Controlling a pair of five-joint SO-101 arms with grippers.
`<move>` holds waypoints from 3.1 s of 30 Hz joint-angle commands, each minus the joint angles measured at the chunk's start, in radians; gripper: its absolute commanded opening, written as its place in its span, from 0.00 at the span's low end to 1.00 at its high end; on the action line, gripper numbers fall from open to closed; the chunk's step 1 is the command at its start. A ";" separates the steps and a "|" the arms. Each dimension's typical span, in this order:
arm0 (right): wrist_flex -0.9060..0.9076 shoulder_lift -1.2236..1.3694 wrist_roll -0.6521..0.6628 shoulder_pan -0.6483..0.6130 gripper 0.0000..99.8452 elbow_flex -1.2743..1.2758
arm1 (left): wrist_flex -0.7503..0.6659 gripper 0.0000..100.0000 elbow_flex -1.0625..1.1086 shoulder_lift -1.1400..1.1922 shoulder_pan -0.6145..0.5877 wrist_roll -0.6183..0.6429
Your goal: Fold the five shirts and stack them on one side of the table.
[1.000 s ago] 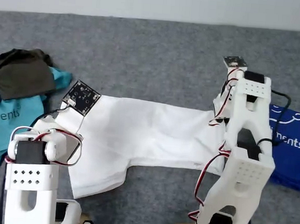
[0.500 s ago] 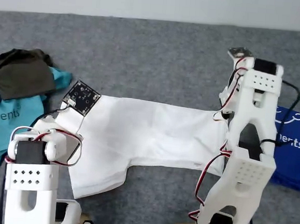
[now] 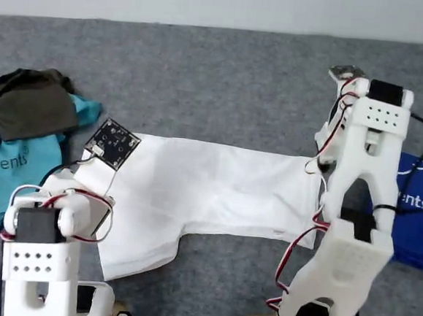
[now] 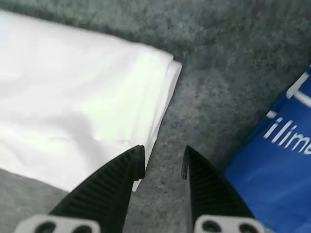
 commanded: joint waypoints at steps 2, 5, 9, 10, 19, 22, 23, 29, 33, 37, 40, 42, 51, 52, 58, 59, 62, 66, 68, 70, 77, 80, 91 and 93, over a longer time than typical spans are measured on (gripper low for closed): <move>0.045 -0.134 0.002 -0.041 0.11 0.138 | -0.003 0.02 -0.038 -0.038 -0.008 0.008; 0.044 -0.182 0.002 -0.101 0.02 0.235 | -0.005 0.02 -0.038 -0.048 -0.008 0.044; 0.042 -0.220 0.000 -0.150 0.01 0.311 | 0.000 0.02 -0.038 -0.048 -0.009 0.080; 0.042 -0.225 0.000 -0.159 0.01 0.324 | 0.000 0.02 -0.035 -0.048 -0.009 0.081; 0.004 -0.232 0.005 -0.237 0.01 0.483 | -0.020 0.02 -0.015 -0.043 -0.187 0.107; -0.099 -0.226 0.008 -0.234 0.01 0.578 | -0.020 0.02 -0.015 -0.046 -0.261 0.107; -0.131 -0.223 0.009 -0.234 0.01 0.620 | -0.020 0.02 -0.015 -0.046 -0.273 0.107; -0.180 -0.260 0.009 -0.257 0.01 0.712 | -0.021 0.02 -0.015 -0.046 -0.285 0.106; -0.113 -0.369 0.008 -0.257 0.01 0.614 | -0.021 0.02 -0.015 -0.046 -0.285 0.106; -0.125 -0.423 0.009 -0.251 0.01 0.551 | -0.021 0.02 -0.018 -0.048 -0.285 0.106; -0.179 -0.363 0.009 -0.252 0.01 0.588 | -0.021 0.02 -0.022 -0.048 -0.285 0.106; -0.222 -0.295 0.011 -0.245 0.01 0.629 | -0.021 0.02 -0.022 -0.048 -0.285 0.106; -0.093 -0.274 0.006 -0.292 0.01 0.496 | -0.020 0.02 -0.004 -0.048 -0.341 0.104; -0.065 -0.295 0.005 -0.317 0.01 0.466 | -0.021 0.02 -0.004 -0.046 -0.377 0.104; 0.038 -0.355 0.002 -0.552 0.01 0.385 | -0.015 0.02 -0.004 -0.048 -0.575 0.000; 0.036 -0.354 0.002 -0.593 0.01 0.384 | -0.020 0.02 -0.004 -0.048 -0.608 -0.015; 0.004 -0.341 0.000 -0.716 0.01 0.384 | -0.021 0.02 -0.002 -0.041 -0.690 -0.072; -0.067 -0.286 -0.002 -0.845 0.01 0.384 | -0.021 0.02 0.005 -0.041 -0.779 -0.114; -0.108 -0.248 -0.002 -0.888 0.01 0.384 | -0.021 0.02 0.005 -0.041 -0.807 -0.130; -0.150 -0.209 -0.002 -0.923 0.01 0.384 | -0.021 0.02 0.005 -0.041 -0.824 -0.144; -0.189 -0.084 -0.095 -1.066 0.01 0.384 | -0.021 0.02 0.005 -0.046 -0.827 -0.147; -0.196 -0.035 -0.100 -1.122 0.01 0.384 | -0.021 0.02 0.005 -0.046 -0.827 -0.147; -0.077 -0.097 -0.098 -1.092 0.01 0.193 | -0.021 0.02 0.005 -0.046 -0.824 -0.146; -0.088 -0.091 -0.098 -1.081 0.01 0.147 | -0.021 0.02 0.004 -0.048 -0.824 -0.146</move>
